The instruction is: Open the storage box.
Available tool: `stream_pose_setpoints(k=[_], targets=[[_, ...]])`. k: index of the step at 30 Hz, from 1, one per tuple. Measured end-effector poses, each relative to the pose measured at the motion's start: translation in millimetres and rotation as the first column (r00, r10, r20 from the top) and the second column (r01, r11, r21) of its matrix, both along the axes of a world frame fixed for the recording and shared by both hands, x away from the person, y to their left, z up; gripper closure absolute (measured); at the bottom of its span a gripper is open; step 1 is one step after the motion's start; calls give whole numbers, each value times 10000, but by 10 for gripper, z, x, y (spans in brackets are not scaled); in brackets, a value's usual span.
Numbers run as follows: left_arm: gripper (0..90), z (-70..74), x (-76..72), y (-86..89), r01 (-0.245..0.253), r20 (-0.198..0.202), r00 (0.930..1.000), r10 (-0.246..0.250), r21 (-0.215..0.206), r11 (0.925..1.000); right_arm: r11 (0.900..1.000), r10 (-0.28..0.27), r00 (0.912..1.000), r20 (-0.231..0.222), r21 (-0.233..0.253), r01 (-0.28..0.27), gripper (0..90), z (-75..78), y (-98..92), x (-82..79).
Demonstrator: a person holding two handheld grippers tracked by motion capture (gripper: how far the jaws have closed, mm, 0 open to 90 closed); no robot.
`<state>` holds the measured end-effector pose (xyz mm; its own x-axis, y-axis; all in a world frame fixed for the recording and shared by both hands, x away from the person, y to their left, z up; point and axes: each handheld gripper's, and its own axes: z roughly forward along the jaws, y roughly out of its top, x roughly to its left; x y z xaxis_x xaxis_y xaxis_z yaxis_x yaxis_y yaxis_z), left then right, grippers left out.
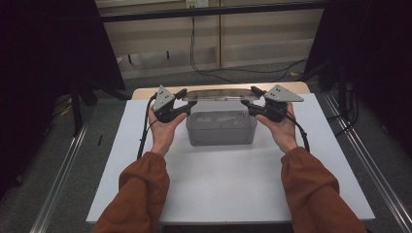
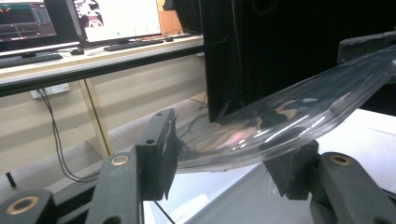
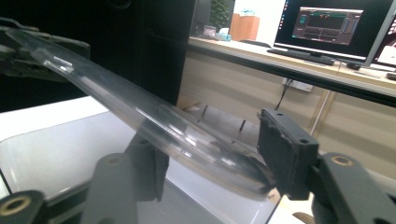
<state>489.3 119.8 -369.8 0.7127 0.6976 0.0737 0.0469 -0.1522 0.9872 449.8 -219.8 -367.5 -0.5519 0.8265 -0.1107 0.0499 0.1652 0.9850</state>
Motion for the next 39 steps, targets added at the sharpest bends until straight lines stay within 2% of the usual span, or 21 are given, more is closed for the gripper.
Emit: stream_pose_setpoints(k=[6, 7, 11, 14, 17, 22, 24, 30, 33, 35, 39], targets=[[483, 7, 0, -37, -233, 227, 9995, 227, 264, 9994, 10000, -9, 9999, 135, -87, 10, 444, -15, 55, 5], [492, 12, -1, -29, -225, 321, 9993, 210, 490, 9985, 9999, -18, 9999, 129, -121, 19, 443, -11, 58, 9], [505, 13, -2, -42, -271, 386, 9989, 255, 424, 9987, 9997, -81, 9999, 123, -210, 84, 441, 17, 44, 26], [505, 14, 20, -49, -234, 319, 9992, 228, 178, 9996, 9997, -240, 9997, 82, -11, 240, 449, 5, 9, 53], [516, 27, 51, -30, -159, 334, 9993, 148, 326, 9993, 9991, -311, 9995, -15, 283, 312, 467, -16, -36, 92], [525, 10, 102, -9, -214, 14, 9998, 214, -132, 9997, 9987, -345, 9994, -35, 370, 346, 487, -25, -64, 153], [547, 9, 116, -1, -295, 153, 9994, 295, -19, 9996, 9985, -361, 9993, -95, 407, 365, 499, -22, -74, 167], [560, 28, 134, -15, -398, 213, 9990, 397, 37, 9992, 9977, -503, 9986, -130, 443, 508, 518, -25, -97, 197], [566, 43, 155, -17, -404, 269, 9988, 402, 60, 9992, 9982, -548, 9984, -128, 256, 551, 519, -18, -98, 223], [572, 45, 172, -26, -382, 289, 9988, 382, -25, 9993, 9981, -541, 9985, -95, 284, 544, 512, -18, -96, 247], [584, 38, 205, -30, -437, 360, 9984, 434, 97, 9990, 9970, -669, 9977, -146, 372, 674, 517, -44, -110, 288]])
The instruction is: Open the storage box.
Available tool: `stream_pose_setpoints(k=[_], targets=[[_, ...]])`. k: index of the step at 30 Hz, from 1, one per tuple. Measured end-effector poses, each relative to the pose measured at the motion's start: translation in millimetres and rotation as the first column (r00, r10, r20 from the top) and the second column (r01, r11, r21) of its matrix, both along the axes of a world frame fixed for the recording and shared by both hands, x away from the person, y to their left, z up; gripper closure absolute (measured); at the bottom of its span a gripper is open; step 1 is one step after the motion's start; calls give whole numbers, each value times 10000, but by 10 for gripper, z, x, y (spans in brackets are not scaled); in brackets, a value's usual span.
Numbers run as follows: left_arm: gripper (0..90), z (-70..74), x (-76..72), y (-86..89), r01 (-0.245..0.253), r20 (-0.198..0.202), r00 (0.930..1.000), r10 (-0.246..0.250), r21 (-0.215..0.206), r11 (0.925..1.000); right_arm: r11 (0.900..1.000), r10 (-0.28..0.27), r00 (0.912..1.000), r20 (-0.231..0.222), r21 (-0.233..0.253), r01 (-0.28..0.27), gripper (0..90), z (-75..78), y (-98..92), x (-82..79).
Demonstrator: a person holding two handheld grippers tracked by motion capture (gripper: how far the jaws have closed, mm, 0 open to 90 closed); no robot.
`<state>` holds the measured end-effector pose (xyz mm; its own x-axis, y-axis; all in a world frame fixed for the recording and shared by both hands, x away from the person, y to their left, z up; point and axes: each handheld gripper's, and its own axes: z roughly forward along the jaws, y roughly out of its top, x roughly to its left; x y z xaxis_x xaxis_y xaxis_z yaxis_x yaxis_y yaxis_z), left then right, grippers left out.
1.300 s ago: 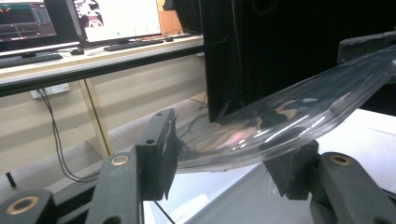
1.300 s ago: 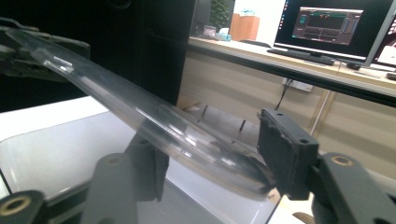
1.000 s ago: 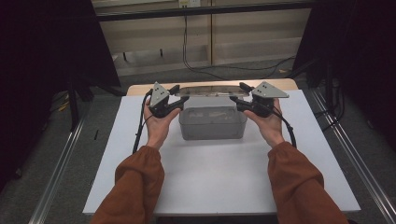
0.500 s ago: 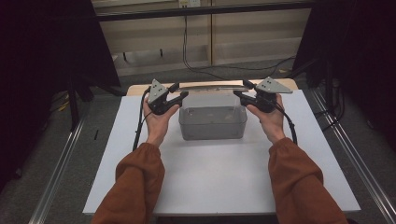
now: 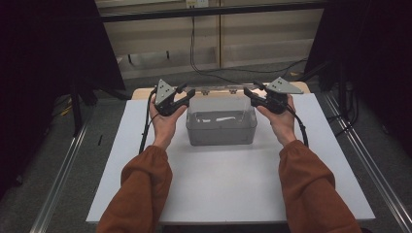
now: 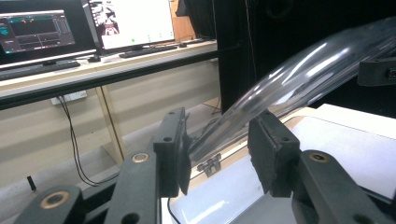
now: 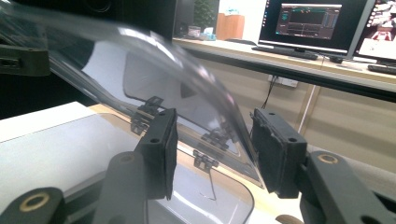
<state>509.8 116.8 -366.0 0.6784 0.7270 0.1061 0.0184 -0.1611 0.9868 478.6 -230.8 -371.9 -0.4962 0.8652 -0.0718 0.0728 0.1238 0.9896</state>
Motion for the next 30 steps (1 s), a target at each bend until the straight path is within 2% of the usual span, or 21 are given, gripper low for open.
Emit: stream_pose_setpoints(k=[5, 7, 10, 12, 18, 23, 30], targets=[[592, 3, 54, 1, 9, -9, 10000, -9, 2, 10000, 9999, -81, 10000, 7, -147, 81, 549, -31, -19, 45], [597, 7, 71, -3, 1, 31, 10000, -1, 22, 10000, 10000, -72, 10000, -31, -45, 72, 559, -20, -27, 64], [608, 9, 101, 8, -21, 29, 10000, 21, 104, 9999, 9997, -37, 10000, -5, -238, 37, 568, 11, -17, 94], [617, -2, 124, 8, -77, 34, 10000, 77, 8, 10000, 9997, -28, 10000, 50, -229, 29, 580, 29, -12, 110], [624, -57, 198, 15, -96, -249, 9996, 97, 27, 10000, 9996, -25, 10000, 70, -268, 27, 604, 10, -21, 149], [644, -46, 237, 8, -93, -111, 9999, 96, 246, 9997, 9998, -49, 10000, 35, -198, 49, 621, -5, -35, 178], [655, -41, 289, 2, -58, -29, 10000, 58, 110, 9999, 10000, -50, 10000, 47, -71, 51, 630, 21, -41, 232]])
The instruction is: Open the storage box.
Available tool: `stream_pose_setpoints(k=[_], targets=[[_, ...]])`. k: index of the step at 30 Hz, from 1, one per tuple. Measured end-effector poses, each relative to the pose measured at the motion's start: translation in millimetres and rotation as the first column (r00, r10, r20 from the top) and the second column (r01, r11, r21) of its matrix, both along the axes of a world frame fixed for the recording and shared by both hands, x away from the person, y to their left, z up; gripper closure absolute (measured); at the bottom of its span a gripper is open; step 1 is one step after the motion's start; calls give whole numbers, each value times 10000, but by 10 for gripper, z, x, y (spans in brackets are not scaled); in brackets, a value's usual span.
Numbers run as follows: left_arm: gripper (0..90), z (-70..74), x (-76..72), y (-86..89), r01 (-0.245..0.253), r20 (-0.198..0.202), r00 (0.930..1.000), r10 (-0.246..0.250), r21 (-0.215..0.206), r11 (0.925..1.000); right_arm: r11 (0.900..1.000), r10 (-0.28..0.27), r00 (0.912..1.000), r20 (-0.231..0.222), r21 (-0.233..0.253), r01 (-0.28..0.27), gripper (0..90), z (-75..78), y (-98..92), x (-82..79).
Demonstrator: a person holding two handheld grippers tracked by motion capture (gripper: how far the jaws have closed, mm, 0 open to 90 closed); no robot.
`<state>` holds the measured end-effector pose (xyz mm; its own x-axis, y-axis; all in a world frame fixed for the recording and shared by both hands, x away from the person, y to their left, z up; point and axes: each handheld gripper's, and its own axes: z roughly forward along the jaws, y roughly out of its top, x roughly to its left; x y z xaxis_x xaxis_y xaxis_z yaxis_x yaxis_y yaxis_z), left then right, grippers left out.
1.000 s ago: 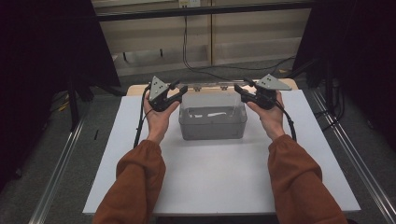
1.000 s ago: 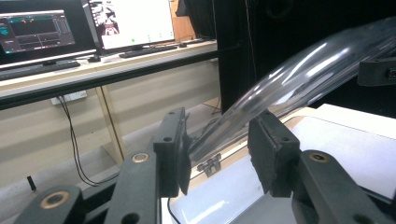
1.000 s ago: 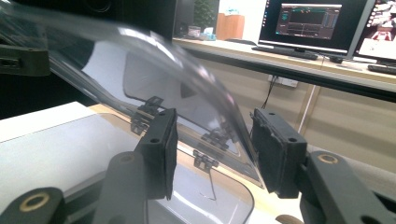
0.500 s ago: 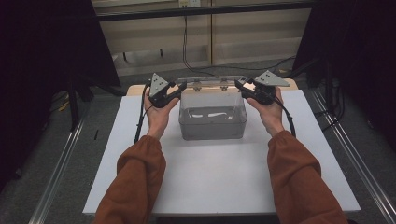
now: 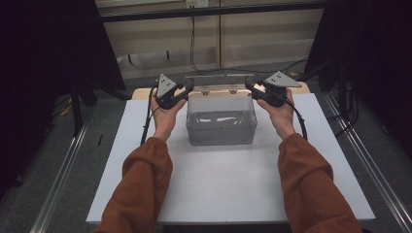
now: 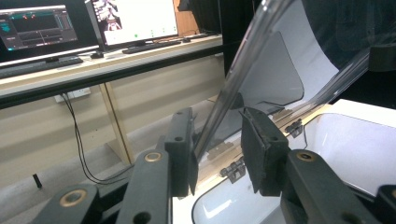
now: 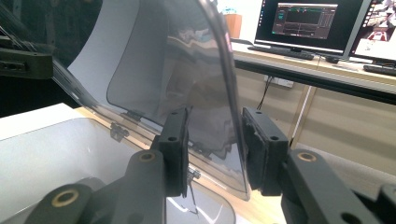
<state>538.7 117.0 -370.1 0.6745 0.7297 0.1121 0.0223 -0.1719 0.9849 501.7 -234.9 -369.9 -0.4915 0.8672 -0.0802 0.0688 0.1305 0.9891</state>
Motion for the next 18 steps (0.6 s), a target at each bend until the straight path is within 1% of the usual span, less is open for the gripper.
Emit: stream_pose_setpoints(k=[1, 2, 4, 5, 8, 9, 10, 12, 13, 16, 18], targets=[[655, 3, 12, 10, 39, -11, 10000, -39, 82, 10000, 10000, -4, 10000, -16, -60, 4, 632, 5, -3, 8], [658, 2, 18, 7, 28, -16, 10000, -28, 20, 10000, 10000, -6, 10000, 6, -54, 6, 633, 10, -2, 19], [664, 2, 31, 10, -10, -34, 10000, 11, 77, 10000, 10000, -22, 10000, 13, -71, 22, 635, 15, 0, 31], [664, 1, 37, 4, -13, -45, 10000, 13, -10, 10000, 10000, -36, 10000, 29, -72, 37, 636, 15, 0, 39], [664, 0, 61, -5, -44, -20, 10000, 44, 63, 10000, 10000, -26, 10000, -9, -40, 26, 637, 19, -5, 63], [664, 4, 72, -5, -2, -57, 10000, 2, 55, 10000, 10000, -41, 10000, -18, -67, 41, 637, 21, -4, 70], [663, 8, 80, -7, 33, -143, 9999, -34, -66, 10000, 9999, -39, 10000, -24, -96, 38, 636, 22, -4, 78], [663, 21, 97, 1, 31, -123, 9999, -31, 65, 10000, 10000, -39, 10000, -52, 11, 39, 629, 16, -2, 90], [666, 21, 102, -11, 30, -116, 9999, -30, -32, 10000, 10000, -53, 10000, -54, 22, 53, 626, 8, -1, 97], [674, 33, 115, -13, -32, -37, 10000, 32, 135, 9999, 9999, -74, 9999, -79, 69, 75, 614, 0, -4, 115], [681, 35, 124, -12, -74, -10, 10000, 74, 172, 9998, 10000, -88, 9999, -93, -24, 88, 593, 6, -3, 129]])
